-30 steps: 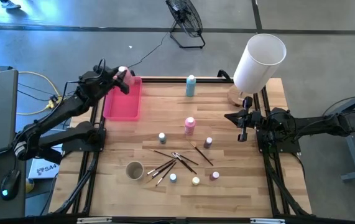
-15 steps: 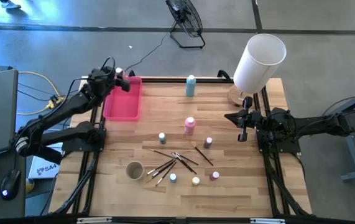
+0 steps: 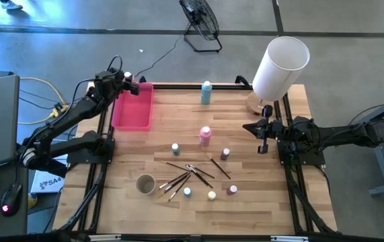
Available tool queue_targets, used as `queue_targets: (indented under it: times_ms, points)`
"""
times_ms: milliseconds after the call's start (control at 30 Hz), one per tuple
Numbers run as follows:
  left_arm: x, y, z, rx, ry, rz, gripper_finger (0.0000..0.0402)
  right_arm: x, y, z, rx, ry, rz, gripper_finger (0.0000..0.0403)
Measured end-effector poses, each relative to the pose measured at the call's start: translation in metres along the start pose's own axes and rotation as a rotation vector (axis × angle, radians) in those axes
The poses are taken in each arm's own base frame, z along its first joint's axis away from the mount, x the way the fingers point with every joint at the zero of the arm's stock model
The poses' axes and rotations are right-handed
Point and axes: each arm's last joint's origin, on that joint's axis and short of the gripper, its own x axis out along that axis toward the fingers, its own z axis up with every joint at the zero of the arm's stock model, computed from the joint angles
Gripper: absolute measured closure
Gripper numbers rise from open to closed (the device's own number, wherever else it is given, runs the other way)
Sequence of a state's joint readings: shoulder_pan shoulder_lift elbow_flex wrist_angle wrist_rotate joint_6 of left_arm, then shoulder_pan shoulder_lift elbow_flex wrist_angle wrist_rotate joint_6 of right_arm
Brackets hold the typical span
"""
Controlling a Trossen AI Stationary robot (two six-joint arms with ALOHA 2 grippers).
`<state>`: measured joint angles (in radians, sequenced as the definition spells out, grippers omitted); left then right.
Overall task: Pick & Place Paint Supplies
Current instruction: Put the big pink paint bottle into the pink bin
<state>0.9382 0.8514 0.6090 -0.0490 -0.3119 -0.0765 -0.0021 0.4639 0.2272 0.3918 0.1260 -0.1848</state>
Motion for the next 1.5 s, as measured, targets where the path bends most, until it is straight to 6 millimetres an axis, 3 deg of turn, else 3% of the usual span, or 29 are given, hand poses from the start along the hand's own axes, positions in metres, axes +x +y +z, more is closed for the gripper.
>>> queue_targets:
  times_ms: [567,1000,1500]
  points:
    - [0.029,-0.007,-0.017,-0.056,0.109,0.059,0.0271,0.000,0.000,0.000,0.000,0.000,0.002,0.0400]
    - [0.054,-0.018,-0.024,-0.078,0.104,-0.058,0.0271,0.000,0.000,0.000,0.000,0.000,0.002,0.0400]
    - [0.073,-0.024,-0.033,-0.064,0.105,-0.076,0.0271,0.000,0.000,0.000,0.000,0.000,0.000,0.0400]
